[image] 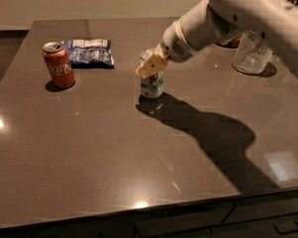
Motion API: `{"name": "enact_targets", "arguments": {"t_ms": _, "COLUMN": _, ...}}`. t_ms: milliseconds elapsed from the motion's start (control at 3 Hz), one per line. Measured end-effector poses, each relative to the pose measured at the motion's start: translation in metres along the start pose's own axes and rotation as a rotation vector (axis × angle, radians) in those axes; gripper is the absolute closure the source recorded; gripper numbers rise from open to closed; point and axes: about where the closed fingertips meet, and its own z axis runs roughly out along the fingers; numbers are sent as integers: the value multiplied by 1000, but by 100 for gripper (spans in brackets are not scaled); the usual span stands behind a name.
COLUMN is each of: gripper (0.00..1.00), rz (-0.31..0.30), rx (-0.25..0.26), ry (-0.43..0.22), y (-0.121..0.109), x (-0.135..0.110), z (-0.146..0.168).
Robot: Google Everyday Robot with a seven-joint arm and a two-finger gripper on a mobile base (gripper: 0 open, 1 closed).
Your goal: Knock 7up can over
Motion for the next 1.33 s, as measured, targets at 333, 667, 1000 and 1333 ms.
{"name": "enact_targets", "arguments": {"t_ms": 333, "gripper": 100, "rz": -21, "rx": 12, "ry": 125, "y": -3, "x": 1, "z": -15}}
{"name": "enact_targets", "arguments": {"t_ms": 667, "gripper": 100, "rz": -87, "rx": 26, "ry": 302, "y": -1, "x": 5, "z": -23}}
{"name": "enact_targets", "arguments": {"t_ms": 1000, "gripper": 97, "rz": -231, "rx": 14, "ry": 516, "y": 7, "x": 10, "z": -17}}
{"name": "enact_targets", "arguments": {"t_ms": 1333, "gripper": 74, "rz": -321, "rx": 4, "ry": 619, "y": 12, "x": 13, "z": -11}}
